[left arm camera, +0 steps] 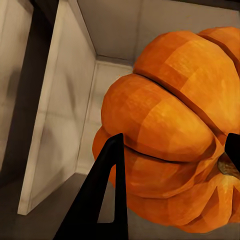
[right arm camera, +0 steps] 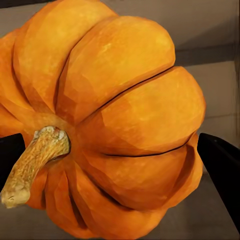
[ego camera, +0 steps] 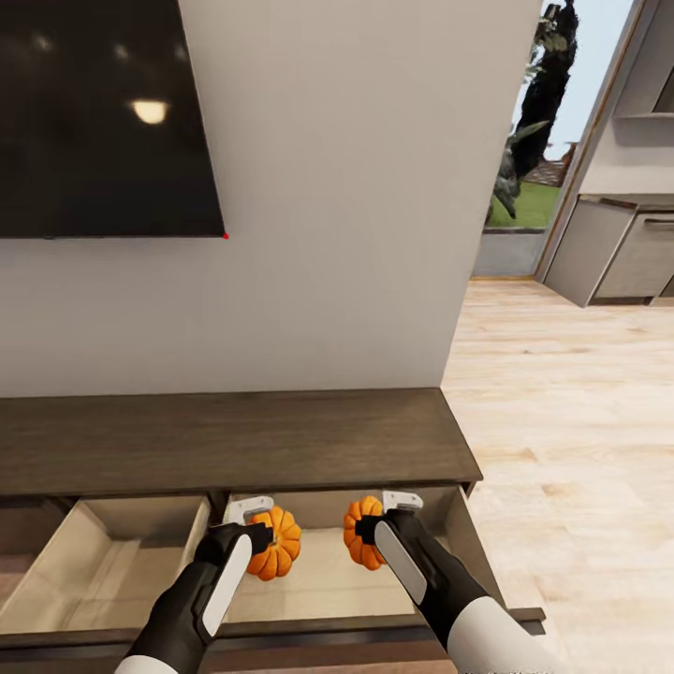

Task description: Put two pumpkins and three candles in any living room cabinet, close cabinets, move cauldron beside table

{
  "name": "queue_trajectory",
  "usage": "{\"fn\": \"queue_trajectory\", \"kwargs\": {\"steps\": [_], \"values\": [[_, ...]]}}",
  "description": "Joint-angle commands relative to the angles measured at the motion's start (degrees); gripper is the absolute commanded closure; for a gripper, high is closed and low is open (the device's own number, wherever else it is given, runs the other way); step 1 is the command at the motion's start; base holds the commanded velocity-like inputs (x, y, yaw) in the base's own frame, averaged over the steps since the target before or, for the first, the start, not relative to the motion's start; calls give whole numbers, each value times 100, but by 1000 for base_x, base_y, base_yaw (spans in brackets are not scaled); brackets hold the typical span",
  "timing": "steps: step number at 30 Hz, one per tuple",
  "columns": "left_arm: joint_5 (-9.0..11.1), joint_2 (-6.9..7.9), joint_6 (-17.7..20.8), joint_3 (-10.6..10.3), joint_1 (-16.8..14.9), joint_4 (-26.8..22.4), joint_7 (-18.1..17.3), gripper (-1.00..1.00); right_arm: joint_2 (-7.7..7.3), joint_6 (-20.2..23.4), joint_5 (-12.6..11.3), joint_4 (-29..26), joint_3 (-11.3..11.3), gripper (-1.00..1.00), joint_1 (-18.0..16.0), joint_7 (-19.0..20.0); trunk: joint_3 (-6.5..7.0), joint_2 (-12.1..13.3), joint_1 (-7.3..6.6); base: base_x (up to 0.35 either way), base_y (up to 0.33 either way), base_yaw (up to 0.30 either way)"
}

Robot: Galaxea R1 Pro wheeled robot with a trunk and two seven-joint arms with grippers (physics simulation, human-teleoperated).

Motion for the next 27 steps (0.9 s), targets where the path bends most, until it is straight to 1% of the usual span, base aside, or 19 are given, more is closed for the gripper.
{"fn": "queue_trajectory", "kwargs": {"steps": [1, 4, 7, 18, 21, 27], "values": [[-4, -5, -52, 0, -1, 28, -2, 100, 1, -35, -9, 16, 0, 100, -5, -14, -18, -42, 22, 0, 0, 0], [-4, -34, -303, -11, 3, 192, 12, 100, 3, -156, -8, 72, -1, 100, -30, -81, -72, -162, 88, 0, 0, 0], [-5, -58, -388, -35, 1, 252, 63, 100, 3, -193, -8, 114, -1, 100, -54, -153, -126, -282, 154, 0, 0, 0], [-6, -74, -429, -44, 0, 280, 86, 100, 12, -361, -8, 286, -2, 100, -116, -536, -323, -724, 396, 0, 0, 0], [-6, -74, -430, -44, 0, 280, 86, 100, 20, -478, -8, 450, -6, 100, -169, -652, -377, -844, 462, 0, 0, 0], [-6, -78, -430, -69, 2, 280, 86, 100, 41, -547, -9, 630, -2, 100, -245, -722, -485, -1085, 593, 0, 0, 0]]}}
